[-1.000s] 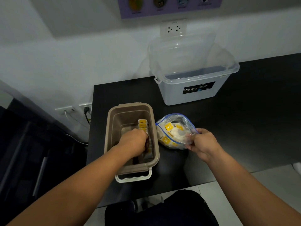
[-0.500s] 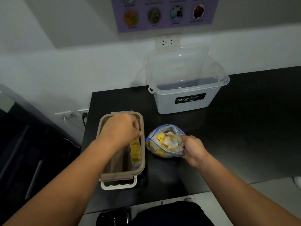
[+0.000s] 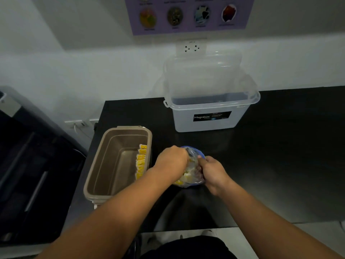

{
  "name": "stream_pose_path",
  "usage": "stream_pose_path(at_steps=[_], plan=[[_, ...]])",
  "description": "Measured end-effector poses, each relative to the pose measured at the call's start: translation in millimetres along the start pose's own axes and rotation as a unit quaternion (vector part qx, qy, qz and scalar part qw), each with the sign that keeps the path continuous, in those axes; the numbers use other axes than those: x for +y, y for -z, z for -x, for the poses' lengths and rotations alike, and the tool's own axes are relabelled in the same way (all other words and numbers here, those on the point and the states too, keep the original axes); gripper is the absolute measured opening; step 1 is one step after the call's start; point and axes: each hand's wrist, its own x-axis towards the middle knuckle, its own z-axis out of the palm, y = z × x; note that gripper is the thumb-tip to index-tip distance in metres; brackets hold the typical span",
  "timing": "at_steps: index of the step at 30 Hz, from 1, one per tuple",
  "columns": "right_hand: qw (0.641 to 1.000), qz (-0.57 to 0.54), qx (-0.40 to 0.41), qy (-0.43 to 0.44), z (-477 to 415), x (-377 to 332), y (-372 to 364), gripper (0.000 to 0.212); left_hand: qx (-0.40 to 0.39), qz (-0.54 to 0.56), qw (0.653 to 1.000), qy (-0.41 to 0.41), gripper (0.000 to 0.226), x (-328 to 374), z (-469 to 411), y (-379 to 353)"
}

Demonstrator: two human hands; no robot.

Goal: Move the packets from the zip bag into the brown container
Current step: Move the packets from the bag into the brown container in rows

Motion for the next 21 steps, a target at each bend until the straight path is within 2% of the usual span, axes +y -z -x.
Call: stream_pose_path(at_steps=[4, 6, 9, 14, 21], plan=[[1.000, 0.004, -0.023, -0.006, -4.3, 1.5, 7.6, 0.021, 0.038, -0.081, 0.996, -0.020, 0.027, 0.2, -0.7, -13.7], [1.000, 0.001, -0.030, -0.007, -5.6, 1.6, 9.7, 0.020, 0.026, -0.101, 0.995, -0.006, 0.026, -0.1, -0.5, -19.6], [0.999, 0.008, -0.041, -0.006, -9.5, 2.1, 13.3, 0.020, 0.010, -0.089, 0.996, 0.021, 0.030, 2.9, -0.5, -22.2], [0.998, 0.029, -0.051, 0.005, -12.8, -1.5, 18.9, 0.019, 0.027, -0.075, 0.996, 0.041, 0.032, 4.6, 2.1, -22.3], [0.997, 0.043, -0.059, 0.007, -14.4, -6.4, 22.6, 0.019, 0.030, -0.018, 0.998, 0.060, 0.023, 10.0, 3.3, -20.4]])
